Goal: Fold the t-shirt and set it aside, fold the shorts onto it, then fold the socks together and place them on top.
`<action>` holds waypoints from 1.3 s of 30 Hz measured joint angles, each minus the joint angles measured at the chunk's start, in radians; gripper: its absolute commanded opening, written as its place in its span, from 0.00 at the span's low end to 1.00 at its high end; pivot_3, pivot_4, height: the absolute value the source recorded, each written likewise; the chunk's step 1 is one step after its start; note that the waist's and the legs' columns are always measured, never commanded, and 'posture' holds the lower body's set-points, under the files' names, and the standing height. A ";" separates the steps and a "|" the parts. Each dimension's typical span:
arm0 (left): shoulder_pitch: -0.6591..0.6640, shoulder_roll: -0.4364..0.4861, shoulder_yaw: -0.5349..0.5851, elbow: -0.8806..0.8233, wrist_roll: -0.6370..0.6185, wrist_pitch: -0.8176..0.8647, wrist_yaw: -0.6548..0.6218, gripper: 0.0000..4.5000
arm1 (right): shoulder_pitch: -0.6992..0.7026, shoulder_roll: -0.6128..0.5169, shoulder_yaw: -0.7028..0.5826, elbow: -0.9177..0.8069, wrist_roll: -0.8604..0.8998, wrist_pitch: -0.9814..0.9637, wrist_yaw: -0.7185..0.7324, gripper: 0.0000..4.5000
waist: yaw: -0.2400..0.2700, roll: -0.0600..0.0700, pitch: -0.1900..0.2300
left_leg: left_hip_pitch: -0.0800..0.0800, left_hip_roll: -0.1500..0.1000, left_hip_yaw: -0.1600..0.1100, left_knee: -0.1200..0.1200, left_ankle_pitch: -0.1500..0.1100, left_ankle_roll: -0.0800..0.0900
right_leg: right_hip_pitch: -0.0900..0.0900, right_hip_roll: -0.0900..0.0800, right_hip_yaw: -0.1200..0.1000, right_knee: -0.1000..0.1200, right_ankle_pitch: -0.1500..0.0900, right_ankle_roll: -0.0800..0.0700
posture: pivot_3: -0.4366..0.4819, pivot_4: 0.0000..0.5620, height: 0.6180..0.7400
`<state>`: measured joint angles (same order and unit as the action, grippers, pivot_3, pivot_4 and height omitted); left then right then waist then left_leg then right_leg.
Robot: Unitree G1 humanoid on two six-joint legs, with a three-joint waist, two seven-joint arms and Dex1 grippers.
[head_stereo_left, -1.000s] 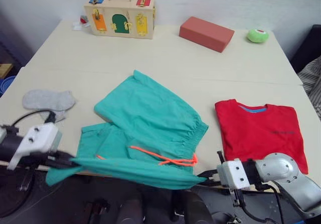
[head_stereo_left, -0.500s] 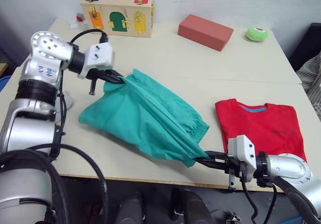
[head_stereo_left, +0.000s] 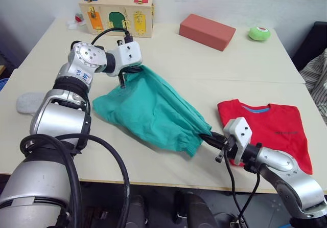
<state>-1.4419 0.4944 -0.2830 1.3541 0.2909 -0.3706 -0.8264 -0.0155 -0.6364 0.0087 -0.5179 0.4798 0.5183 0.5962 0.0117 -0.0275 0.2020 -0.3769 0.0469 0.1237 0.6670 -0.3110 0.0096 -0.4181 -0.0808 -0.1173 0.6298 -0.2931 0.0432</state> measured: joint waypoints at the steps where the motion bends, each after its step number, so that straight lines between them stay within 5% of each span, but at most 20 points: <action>1: 0.000 -0.007 0.000 0.000 0.010 0.012 0.012 0.00 | -0.004 0.010 0.014 0.009 -0.015 0.002 -0.005 0.01 | -0.002 0.000 0.000 | 0.000 0.000 0.000 0.000 0.000 0.000 | 0.000 0.001 0.000 0.000 0.000 0.000 | 0.48 0.27 1.00; 4: 0.012 -0.018 0.017 0.003 0.020 0.042 0.031 0.00 | -0.007 0.044 0.029 0.034 -0.047 0.006 -0.031 0.01 | -0.009 0.000 0.000 | 0.000 0.000 0.001 0.000 0.000 0.000 | -0.001 0.001 0.001 0.002 0.000 0.000 | 0.48 0.27 1.00; 8: 0.043 -0.043 0.083 0.019 0.005 0.095 0.066 0.20 | -0.009 0.049 0.028 0.055 -0.108 -0.008 -0.057 0.00 | -0.012 0.000 0.000 | 0.000 0.000 0.002 0.003 0.000 0.000 | -0.001 0.000 0.002 0.007 0.000 0.000 | 0.48 0.27 1.00; 19: 0.091 0.015 0.245 0.022 -0.067 0.071 0.071 0.98 | 0.042 0.056 -0.102 0.038 -0.139 -0.034 -0.093 0.81 | -0.014 0.000 0.000 | -0.003 0.000 0.009 0.004 0.001 -0.001 | -0.011 0.001 0.007 0.016 0.000 0.000 | 0.48 0.27 1.00; 21: 0.120 0.051 0.294 -0.008 -0.118 0.020 0.003 1.00 | 0.053 0.043 -0.148 0.003 -0.126 -0.076 -0.058 0.98 | -0.017 0.000 0.000 | -0.001 0.000 0.012 0.003 0.001 -0.001 | -0.012 0.001 0.008 0.016 0.000 0.000 | 0.48 0.27 1.00; 24: 0.179 0.114 0.342 -0.063 -0.201 -0.060 -0.222 1.00 | 0.065 0.002 -0.180 -0.043 -0.102 -0.144 0.023 1.00 | -0.018 0.000 0.000 | 0.002 0.001 0.015 0.002 0.001 -0.002 | -0.011 0.002 0.007 0.016 0.000 0.000 | 0.48 0.27 1.00; 27: 0.326 0.208 0.358 -0.175 -0.302 -0.119 -0.581 1.00 | 0.065 -0.043 -0.082 -0.114 -0.090 -0.183 0.145 1.00 | -0.032 0.000 0.000 | 0.006 0.002 0.020 0.000 0.001 -0.002 | -0.011 0.003 0.011 0.016 -0.001 -0.002 | 0.48 0.27 1.00; 29: 0.403 0.239 0.352 -0.200 -0.314 -0.133 -0.673 1.00 | 0.063 -0.050 0.007 -0.129 -0.113 -0.193 0.179 1.00 | -0.036 -0.001 -0.001 | 0.006 0.002 0.019 0.001 0.001 -0.002 | -0.011 0.003 0.011 0.017 -0.001 -0.002 | 0.48 0.27 1.00; 33: 0.507 0.282 0.352 -0.213 -0.323 -0.158 -0.672 1.00 | 0.011 -0.034 0.215 -0.051 -0.348 -0.286 0.149 1.00 | -0.035 -0.006 -0.003 | 0.005 0.001 0.019 0.004 0.000 -0.001 | -0.011 0.000 0.012 0.018 -0.001 -0.002 | 0.48 0.27 1.00; 39: 0.549 0.287 0.282 -0.194 -0.230 -0.271 -0.518 1.00 | -0.055 0.060 0.317 0.089 -0.574 -0.322 0.016 0.96 | -0.019 -0.008 -0.005 | 0.002 0.002 0.018 0.013 -0.004 0.000 | -0.011 -0.002 0.013 0.020 -0.001 -0.002 | 0.48 0.27 1.00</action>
<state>-0.8925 0.7816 -0.0013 1.1604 0.0610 -0.6419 -1.3446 -0.0710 -0.5760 0.3253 -0.4292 -0.0937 0.1967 0.6125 -0.0078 -0.0353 0.1971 -0.3748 0.0494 0.1412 0.6799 -0.3151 0.0101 -0.4293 -0.0825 -0.1041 0.6502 -0.2943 0.0414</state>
